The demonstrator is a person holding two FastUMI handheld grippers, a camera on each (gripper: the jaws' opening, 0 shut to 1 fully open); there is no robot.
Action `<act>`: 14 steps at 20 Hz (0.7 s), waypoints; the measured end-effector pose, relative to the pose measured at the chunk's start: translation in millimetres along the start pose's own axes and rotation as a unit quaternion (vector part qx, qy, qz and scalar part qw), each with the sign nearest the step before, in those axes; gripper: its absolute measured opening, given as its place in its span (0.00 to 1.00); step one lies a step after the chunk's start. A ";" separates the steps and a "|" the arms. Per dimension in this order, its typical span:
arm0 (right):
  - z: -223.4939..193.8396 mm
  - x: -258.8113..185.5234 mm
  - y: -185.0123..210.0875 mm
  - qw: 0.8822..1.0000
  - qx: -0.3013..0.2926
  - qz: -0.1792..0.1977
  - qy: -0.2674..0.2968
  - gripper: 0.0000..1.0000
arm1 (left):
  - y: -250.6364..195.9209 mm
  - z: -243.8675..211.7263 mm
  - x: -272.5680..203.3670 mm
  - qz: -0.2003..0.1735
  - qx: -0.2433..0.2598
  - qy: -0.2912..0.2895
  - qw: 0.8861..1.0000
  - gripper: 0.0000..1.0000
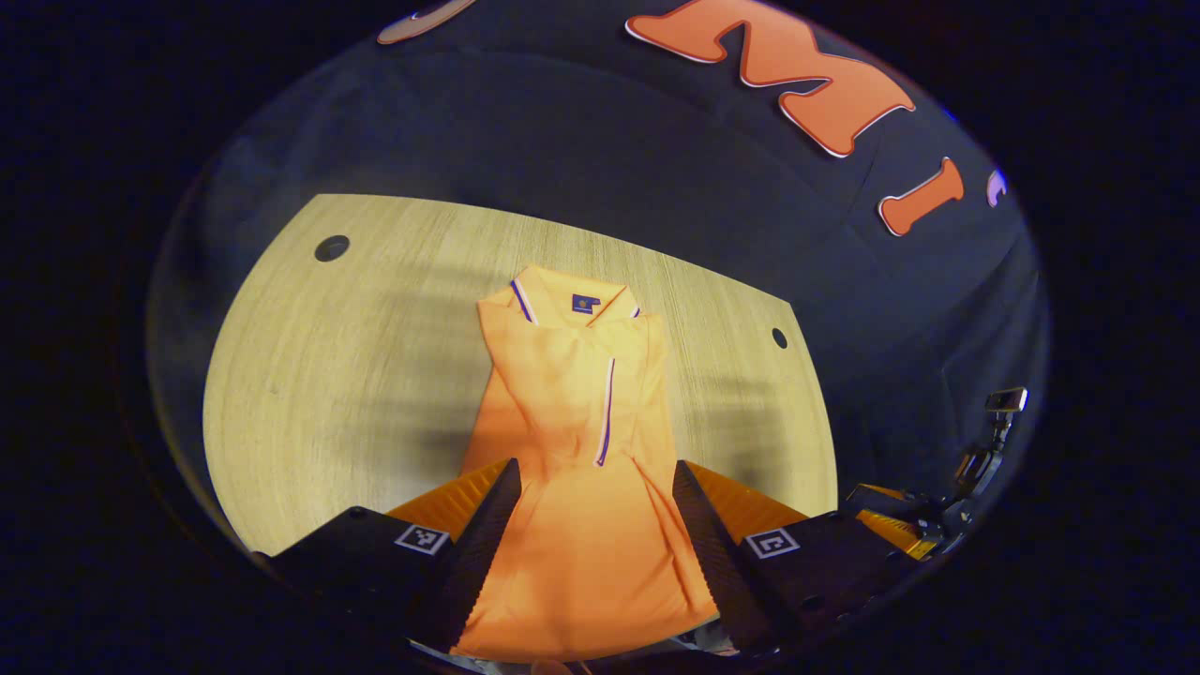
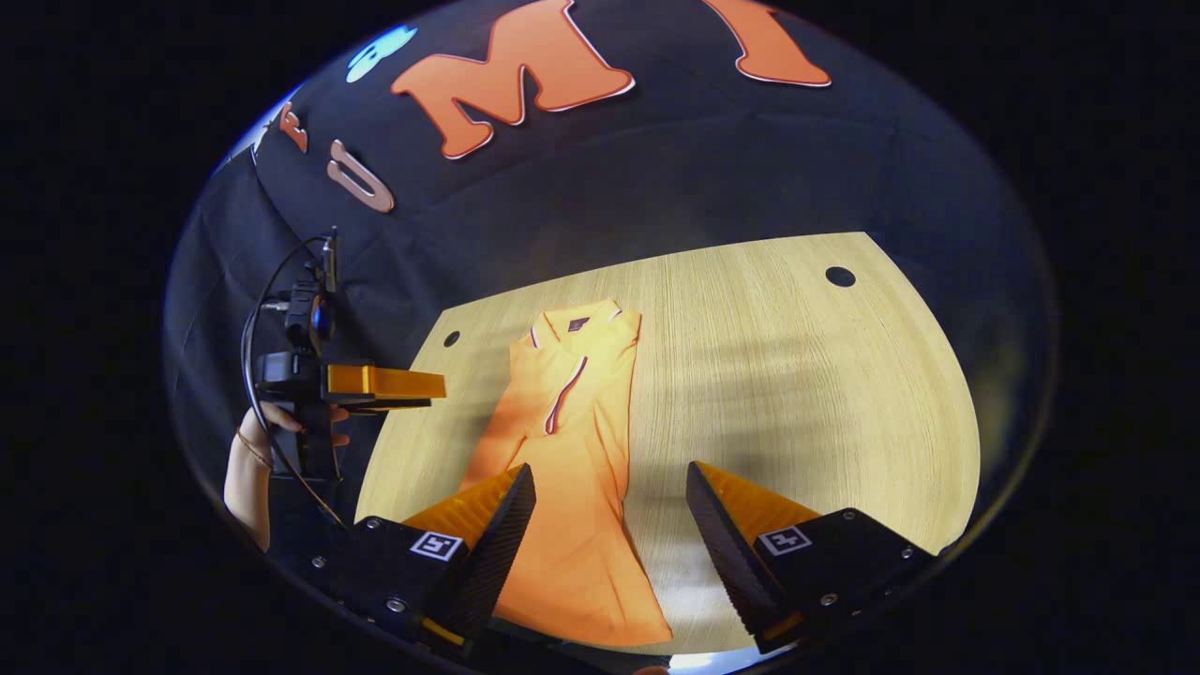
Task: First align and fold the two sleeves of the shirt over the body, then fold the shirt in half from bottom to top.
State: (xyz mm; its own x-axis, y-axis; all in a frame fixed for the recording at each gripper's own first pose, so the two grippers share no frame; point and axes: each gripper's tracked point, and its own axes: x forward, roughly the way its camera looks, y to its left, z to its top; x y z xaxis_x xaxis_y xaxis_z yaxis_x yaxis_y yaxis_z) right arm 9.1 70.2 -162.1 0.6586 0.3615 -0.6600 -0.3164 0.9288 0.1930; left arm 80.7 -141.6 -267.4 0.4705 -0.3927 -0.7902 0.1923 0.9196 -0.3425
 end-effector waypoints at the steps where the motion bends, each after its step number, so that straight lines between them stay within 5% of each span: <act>1: -6.8 -2.1 4.4 1.000 -0.008 -0.005 0.004 0.99 | 3.1 -9.6 -11.3 0.002 0.003 -0.008 1.000 0.99; 7: -75.8 -4.1 15.9 0.992 -0.082 -0.065 0.071 0.99 | 42.0 -106.5 -50.7 0.046 0.001 0.000 0.999 0.99; 14: -181.5 -1.3 27.9 0.975 -0.100 -0.085 0.182 0.99 | 51.6 -210.7 -71.9 0.068 0.026 0.038 0.997 0.99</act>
State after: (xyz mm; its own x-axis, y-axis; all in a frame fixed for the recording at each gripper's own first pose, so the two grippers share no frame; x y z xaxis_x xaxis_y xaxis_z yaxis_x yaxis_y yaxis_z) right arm -124.5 80.8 -287.7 0.4383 0.1179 -0.8910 -0.3750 0.9249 -0.0621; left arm -124.6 -67.8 -335.3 0.4298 -0.2613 -0.8643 0.1757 0.9631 -0.2038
